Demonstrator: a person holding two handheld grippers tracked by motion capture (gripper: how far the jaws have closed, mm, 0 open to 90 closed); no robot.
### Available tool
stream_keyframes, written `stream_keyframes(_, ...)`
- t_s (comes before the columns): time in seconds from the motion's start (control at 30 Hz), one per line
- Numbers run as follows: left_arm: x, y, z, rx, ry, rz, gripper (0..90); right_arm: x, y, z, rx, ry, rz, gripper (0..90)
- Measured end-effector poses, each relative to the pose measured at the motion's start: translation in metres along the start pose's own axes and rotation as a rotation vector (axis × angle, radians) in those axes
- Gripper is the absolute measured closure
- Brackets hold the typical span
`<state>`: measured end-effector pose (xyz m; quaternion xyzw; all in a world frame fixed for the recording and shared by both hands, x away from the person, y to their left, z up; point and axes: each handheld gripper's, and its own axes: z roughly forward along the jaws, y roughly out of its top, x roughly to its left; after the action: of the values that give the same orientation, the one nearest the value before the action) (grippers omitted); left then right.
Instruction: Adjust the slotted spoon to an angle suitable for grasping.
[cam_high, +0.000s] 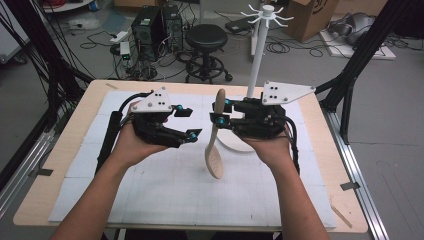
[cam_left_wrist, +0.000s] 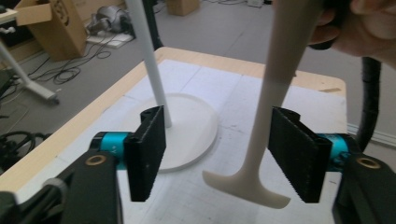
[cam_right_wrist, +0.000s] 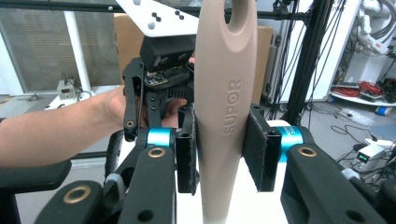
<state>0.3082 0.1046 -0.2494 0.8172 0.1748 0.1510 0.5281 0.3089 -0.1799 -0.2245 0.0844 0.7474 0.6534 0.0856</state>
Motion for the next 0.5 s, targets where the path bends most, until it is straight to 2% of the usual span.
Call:
stream_keyframes(0.2, 0.009, -0.015, -0.004, 0.016, 0.040, -0.049, 25.0, -0.001, 0.000, -0.007, 0.003, -0.017, -0.003, 68.6)
stream_keyframes(0.3, 0.013, -0.025, -0.009, 0.017, 0.071, -0.058, 22.1, 0.000, -0.001, -0.009, 0.007, -0.020, -0.005, 68.6)
stream_keyframes(0.37, 0.015, -0.033, -0.012, 0.009, 0.111, -0.066, 19.4, -0.001, -0.002, -0.010, 0.007, -0.022, -0.002, 68.6)
stream_keyframes(0.5, 0.019, -0.048, -0.014, 0.024, 0.135, -0.083, 16.9, -0.003, -0.005, -0.013, 0.018, -0.035, 0.007, 68.6)
